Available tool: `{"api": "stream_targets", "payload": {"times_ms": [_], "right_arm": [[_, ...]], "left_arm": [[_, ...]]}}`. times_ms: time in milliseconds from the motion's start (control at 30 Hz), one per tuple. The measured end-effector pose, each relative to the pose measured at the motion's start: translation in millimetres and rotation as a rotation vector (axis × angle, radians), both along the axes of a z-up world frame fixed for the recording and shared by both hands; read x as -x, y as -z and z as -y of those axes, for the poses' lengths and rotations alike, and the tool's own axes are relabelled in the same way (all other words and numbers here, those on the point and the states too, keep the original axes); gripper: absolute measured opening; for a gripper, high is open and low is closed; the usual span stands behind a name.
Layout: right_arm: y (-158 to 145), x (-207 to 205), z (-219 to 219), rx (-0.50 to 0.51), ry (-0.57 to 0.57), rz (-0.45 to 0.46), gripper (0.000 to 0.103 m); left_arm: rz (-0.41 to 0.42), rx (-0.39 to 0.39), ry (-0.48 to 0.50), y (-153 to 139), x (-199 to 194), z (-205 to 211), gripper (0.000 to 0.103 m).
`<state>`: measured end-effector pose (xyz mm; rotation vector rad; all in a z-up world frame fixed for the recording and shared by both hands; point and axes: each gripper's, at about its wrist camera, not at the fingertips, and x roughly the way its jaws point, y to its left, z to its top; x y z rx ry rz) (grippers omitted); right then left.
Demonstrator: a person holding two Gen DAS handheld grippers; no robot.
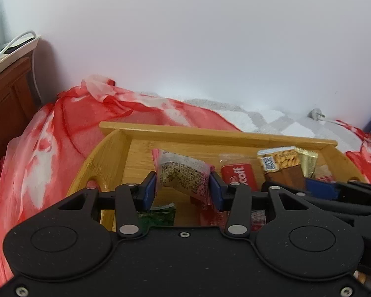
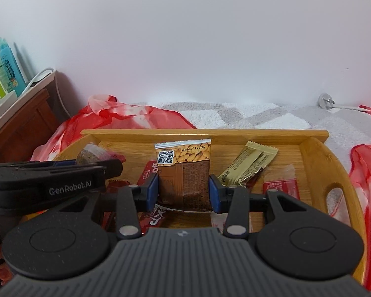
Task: Organize snacks
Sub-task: 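Carry the pastry pack and almond pack over the tray with both grippers, then open both grippers to release the pastry and almond packs onto the tray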
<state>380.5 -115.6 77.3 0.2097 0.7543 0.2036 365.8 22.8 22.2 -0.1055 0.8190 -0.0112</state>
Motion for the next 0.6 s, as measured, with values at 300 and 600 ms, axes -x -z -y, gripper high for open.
{"api": "stream_targets", "payload": {"times_ms": [300,600], "right_arm": [[3.2,-3.2,-3.7,0.023,-0.006,-0.001,0.047],[6.3,-4.7,-2.5,0.018,0.003,-0.008,0.048]], "left_arm": [[-0.011,0.010,0.000,8.8,-1.9,-4.4,0.043],[-0.018,0.008,0.001,9.7,-3.0,-3.4,0.047]]}}
